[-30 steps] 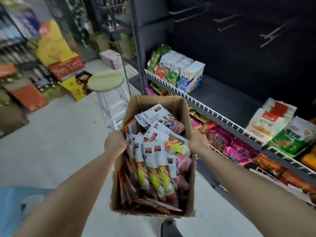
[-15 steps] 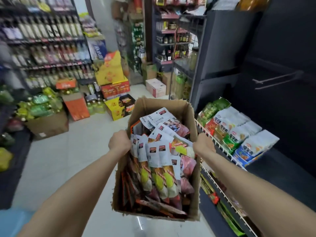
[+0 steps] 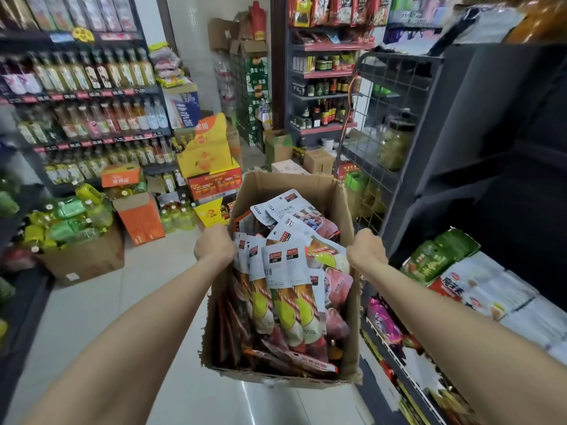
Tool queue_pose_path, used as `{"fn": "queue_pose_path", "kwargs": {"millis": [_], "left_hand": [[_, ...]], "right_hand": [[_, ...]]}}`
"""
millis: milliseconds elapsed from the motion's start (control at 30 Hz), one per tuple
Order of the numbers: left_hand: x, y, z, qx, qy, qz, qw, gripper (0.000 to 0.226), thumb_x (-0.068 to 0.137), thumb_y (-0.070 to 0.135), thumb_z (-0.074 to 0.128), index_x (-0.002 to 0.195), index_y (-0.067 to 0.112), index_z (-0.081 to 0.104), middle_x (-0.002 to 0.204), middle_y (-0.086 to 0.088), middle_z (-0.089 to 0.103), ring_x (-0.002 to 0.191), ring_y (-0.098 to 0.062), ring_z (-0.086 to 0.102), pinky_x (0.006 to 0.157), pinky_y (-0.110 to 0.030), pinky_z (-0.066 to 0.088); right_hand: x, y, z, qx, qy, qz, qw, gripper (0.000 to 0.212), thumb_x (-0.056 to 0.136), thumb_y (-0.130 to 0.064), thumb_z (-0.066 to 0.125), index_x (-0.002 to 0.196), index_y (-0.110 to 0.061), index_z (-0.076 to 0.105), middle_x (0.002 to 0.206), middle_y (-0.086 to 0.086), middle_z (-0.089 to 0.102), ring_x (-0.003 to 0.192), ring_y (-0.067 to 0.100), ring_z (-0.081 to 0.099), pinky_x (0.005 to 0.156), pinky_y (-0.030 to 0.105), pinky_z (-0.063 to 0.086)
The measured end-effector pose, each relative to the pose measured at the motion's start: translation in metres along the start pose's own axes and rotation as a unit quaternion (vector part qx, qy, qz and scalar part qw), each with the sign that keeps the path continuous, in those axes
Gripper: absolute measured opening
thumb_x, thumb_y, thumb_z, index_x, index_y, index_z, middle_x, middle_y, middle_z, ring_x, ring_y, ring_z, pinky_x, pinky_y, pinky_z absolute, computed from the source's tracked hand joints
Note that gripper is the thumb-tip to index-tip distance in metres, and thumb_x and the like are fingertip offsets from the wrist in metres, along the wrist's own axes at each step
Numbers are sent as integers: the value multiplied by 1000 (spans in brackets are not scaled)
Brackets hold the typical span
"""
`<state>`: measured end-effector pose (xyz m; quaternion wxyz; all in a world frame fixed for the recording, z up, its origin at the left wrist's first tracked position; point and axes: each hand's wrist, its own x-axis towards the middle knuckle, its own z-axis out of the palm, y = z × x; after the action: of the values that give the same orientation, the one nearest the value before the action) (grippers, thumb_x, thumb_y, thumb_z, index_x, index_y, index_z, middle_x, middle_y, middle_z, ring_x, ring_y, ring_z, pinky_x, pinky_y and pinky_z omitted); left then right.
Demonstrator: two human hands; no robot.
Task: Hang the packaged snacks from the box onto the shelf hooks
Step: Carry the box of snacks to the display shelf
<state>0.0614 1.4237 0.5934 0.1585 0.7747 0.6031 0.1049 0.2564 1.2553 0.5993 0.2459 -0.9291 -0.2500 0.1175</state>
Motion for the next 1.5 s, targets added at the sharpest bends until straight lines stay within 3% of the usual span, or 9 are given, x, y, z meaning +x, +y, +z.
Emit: {"fn": "queue_pose_path", "kwargs": {"millis": [167, 400, 900, 967, 1067, 1133, 1267, 1367, 1500], "left_hand": [[65, 19, 9, -12, -8, -18, 1000, 21, 91, 7, 47, 104, 4, 63, 110, -19, 63, 103, -37, 58, 76, -37, 46], [124, 37, 40, -34, -34, -42, 998, 25, 89, 8, 51, 113, 6, 57, 114, -21, 60, 106, -40, 57, 82, -41, 49], [172, 51, 81, 39, -64, -37, 996, 26, 92, 7, 44, 115, 6, 58, 120, -17, 59, 111, -36, 56, 85, -37, 47], [169, 53, 83, 35, -68, -44, 996, 31, 94, 8, 41, 124, 4, 49, 125, -18, 55, 114, -37, 54, 89, -40, 45], [160, 60, 89, -20, -74, -31, 997, 56, 96, 11, 41, 145, 9, 16, 136, -21, 43, 117, -41, 50, 92, -46, 41], [155, 62, 94, -13, -79, -4, 997, 68, 96, 15, 42, 150, 20, 1, 142, -20, 32, 116, -42, 49, 91, -47, 41], [156, 54, 98, 5, -89, 34, 995, 56, 98, 21, 37, 148, 29, 15, 142, -18, 27, 113, -44, 49, 91, -44, 40], [157, 54, 95, -3, -94, 42, 995, 48, 97, 19, 37, 144, 26, 28, 138, -17, 30, 112, -45, 49, 93, -43, 40], [154, 61, 95, -13, -100, 29, 994, 41, 95, 14, 38, 135, 22, 39, 131, -18, 32, 107, -46, 50, 91, -44, 42]], "right_hand": [[73, -31, 15, -11, -7, -16, 1000, 20, 90, -7, 52, 108, 1, 54, 115, 19, 59, 102, 36, 57, 71, 35, 42], [152, -58, 40, -64, -9, -30, 997, 30, 91, -3, 50, 120, -1, 55, 121, 19, 58, 110, 36, 57, 81, 39, 48], [209, -56, 85, -60, -11, 28, 998, 32, 90, -4, 44, 115, -5, 63, 119, 23, 61, 111, 39, 57, 87, 37, 46], [204, -52, 86, -19, -21, 19, 999, 36, 94, -14, 45, 128, -12, 56, 125, 22, 58, 116, 39, 53, 93, 38, 42], [189, -48, 88, 36, -64, -10, 997, 57, 96, -47, 43, 145, -19, 30, 135, 16, 52, 122, 40, 49, 96, 42, 38], [181, -43, 91, 42, -89, -25, 995, 62, 97, -46, 40, 150, -26, 16, 140, 13, 49, 124, 38, 47, 96, 44, 38], [186, -36, 98, 27, -33, -46, 998, 61, 98, -12, 34, 149, -41, 18, 126, 17, 59, 108, 40, 56, 86, 43, 44], [197, -36, 102, -14, -15, -61, 998, 65, 93, -9, 39, 145, -45, 24, 114, 19, 64, 103, 41, 57, 74, 38, 40], [211, -38, 98, -37, -13, -88, 995, 66, 92, -4, 35, 146, -41, 28, 114, 21, 63, 105, 41, 56, 73, 38, 41]]}}
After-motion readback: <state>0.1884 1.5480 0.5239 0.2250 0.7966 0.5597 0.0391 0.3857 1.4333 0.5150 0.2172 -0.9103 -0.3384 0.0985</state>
